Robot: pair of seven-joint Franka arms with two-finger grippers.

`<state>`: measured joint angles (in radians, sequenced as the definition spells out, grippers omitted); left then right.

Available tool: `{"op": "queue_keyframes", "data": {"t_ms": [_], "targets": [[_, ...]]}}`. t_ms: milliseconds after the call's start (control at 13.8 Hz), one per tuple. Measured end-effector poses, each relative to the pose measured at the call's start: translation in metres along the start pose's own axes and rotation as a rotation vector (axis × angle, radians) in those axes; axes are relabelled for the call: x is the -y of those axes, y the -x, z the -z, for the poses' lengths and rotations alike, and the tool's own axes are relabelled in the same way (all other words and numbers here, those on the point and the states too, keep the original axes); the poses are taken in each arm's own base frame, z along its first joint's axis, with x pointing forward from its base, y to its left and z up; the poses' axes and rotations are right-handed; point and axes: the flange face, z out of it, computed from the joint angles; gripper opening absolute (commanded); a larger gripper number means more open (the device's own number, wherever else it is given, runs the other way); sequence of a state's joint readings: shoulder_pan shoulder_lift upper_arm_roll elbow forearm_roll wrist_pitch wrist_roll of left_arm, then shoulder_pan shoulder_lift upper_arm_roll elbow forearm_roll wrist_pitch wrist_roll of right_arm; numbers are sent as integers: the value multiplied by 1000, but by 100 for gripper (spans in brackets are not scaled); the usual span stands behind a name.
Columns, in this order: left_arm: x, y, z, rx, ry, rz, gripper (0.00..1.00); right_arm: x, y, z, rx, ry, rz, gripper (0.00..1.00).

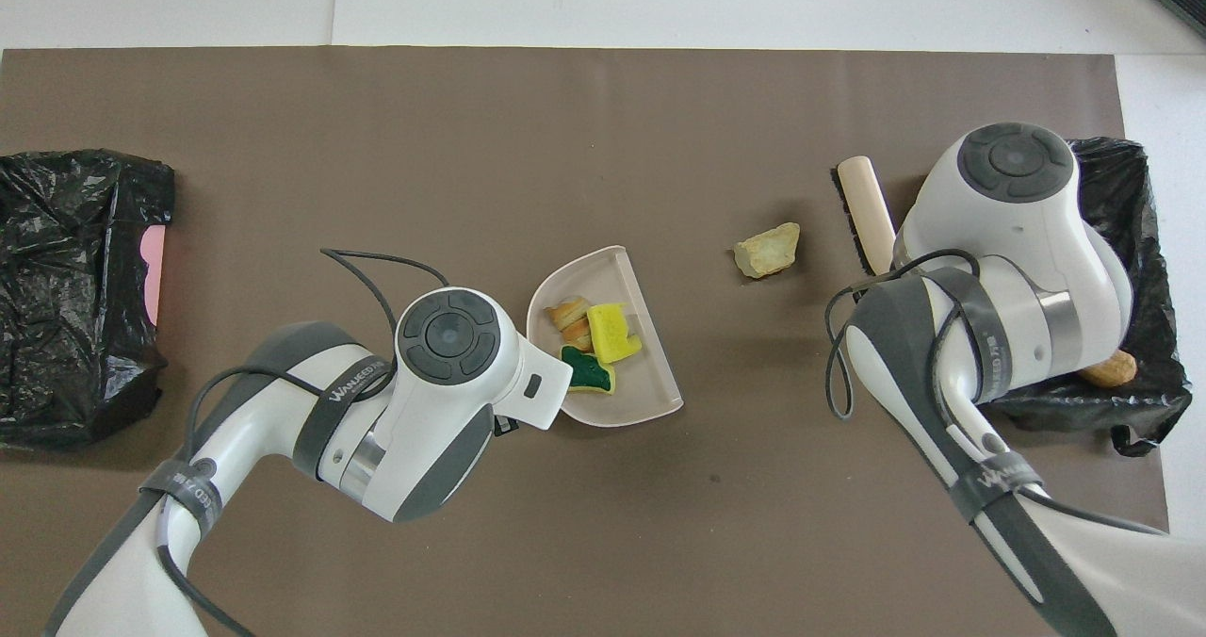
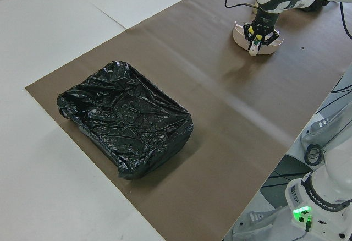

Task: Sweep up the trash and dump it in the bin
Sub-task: 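Move the brush to the tan piece farthest from the robot, then sweep the tan piece into the dustpan with the right gripper's brush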

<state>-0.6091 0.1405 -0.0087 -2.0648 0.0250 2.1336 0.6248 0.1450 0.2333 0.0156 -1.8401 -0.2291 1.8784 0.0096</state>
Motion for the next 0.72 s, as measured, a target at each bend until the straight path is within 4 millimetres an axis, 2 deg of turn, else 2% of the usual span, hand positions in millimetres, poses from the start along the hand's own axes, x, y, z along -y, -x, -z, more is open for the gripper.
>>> {"op": "queue_keyframes", "data": {"t_ms": [145, 289, 507, 724], "targets": [[0, 0, 0, 0, 0, 5, 0, 17, -18, -27, 1, 5, 33, 0], [0, 0, 0, 0, 0, 9, 0, 43, -24, -46, 36, -6, 72, 0], [0, 0, 0, 0, 0, 10, 0, 84, -18, -48, 64, -107, 85, 0], [0, 1, 0, 1, 1, 11, 0, 137, -8, -37, 76, -266, 84, 0]]}}
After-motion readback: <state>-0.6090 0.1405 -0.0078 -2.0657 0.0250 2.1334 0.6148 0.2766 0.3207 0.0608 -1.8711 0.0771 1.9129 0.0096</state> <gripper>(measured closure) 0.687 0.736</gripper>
